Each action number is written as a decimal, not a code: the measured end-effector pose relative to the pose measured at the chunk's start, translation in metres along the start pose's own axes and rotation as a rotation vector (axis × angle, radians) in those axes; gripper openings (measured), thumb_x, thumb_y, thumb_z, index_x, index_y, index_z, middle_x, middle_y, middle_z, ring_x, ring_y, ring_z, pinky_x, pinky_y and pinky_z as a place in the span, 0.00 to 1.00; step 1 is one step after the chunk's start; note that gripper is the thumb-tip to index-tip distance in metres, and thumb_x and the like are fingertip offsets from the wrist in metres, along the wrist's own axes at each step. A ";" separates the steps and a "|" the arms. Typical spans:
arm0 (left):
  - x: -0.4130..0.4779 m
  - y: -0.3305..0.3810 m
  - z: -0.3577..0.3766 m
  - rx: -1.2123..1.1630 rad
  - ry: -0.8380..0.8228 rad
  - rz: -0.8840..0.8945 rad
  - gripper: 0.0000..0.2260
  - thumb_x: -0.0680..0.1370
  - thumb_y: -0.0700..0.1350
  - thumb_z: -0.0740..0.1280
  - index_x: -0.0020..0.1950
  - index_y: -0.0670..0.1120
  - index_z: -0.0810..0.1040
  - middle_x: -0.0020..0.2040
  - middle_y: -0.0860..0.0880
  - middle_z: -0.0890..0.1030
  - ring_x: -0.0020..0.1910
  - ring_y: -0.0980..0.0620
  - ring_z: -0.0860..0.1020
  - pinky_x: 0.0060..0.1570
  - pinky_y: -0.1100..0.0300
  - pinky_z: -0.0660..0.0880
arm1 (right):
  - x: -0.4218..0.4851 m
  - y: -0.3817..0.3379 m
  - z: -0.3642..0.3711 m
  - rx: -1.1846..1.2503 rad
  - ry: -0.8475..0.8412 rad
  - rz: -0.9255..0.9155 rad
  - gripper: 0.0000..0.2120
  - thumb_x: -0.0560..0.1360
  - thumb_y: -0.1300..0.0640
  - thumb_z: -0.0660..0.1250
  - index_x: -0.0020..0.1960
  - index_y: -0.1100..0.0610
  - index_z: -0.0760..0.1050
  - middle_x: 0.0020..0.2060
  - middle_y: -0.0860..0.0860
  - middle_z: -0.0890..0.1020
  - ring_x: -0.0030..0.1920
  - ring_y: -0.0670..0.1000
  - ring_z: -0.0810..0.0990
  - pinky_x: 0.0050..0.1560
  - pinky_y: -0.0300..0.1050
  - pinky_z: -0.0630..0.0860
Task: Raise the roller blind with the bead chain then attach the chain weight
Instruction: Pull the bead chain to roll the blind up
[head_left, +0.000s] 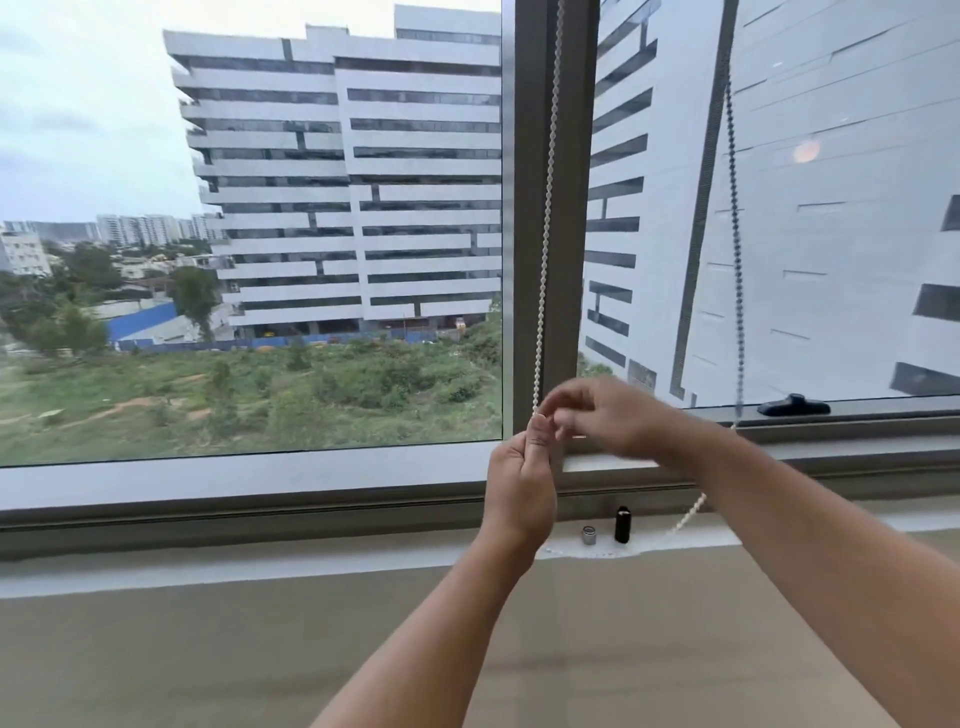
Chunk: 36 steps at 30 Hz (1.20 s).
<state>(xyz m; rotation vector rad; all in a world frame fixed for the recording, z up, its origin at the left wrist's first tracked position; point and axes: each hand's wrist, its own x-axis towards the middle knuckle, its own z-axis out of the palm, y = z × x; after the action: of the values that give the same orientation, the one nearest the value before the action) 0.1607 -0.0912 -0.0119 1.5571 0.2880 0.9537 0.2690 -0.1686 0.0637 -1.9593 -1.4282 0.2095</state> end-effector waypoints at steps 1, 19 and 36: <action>-0.001 0.000 0.001 0.004 0.006 0.002 0.26 0.84 0.51 0.56 0.25 0.51 0.66 0.22 0.57 0.63 0.23 0.58 0.58 0.24 0.60 0.55 | 0.006 -0.007 -0.011 0.135 0.069 0.018 0.07 0.79 0.63 0.63 0.50 0.58 0.81 0.42 0.53 0.86 0.43 0.49 0.83 0.41 0.39 0.78; -0.016 -0.008 0.000 0.110 -0.099 0.045 0.35 0.70 0.77 0.50 0.40 0.46 0.75 0.32 0.52 0.78 0.33 0.51 0.76 0.39 0.50 0.74 | 0.029 -0.040 -0.002 1.363 0.077 -0.265 0.16 0.83 0.48 0.57 0.40 0.51 0.76 0.20 0.43 0.69 0.17 0.40 0.61 0.16 0.33 0.61; 0.076 0.134 -0.005 -0.143 -0.017 0.194 0.22 0.84 0.55 0.52 0.46 0.40 0.75 0.37 0.43 0.78 0.29 0.49 0.75 0.23 0.69 0.69 | -0.008 -0.002 0.104 1.259 0.090 0.081 0.13 0.75 0.49 0.64 0.36 0.55 0.72 0.20 0.45 0.61 0.17 0.42 0.56 0.19 0.31 0.55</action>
<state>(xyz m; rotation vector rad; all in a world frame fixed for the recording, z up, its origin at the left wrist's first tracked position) 0.1614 -0.0700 0.1413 1.4789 0.0556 1.0872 0.2117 -0.1300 -0.0145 -0.9408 -0.7745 0.8111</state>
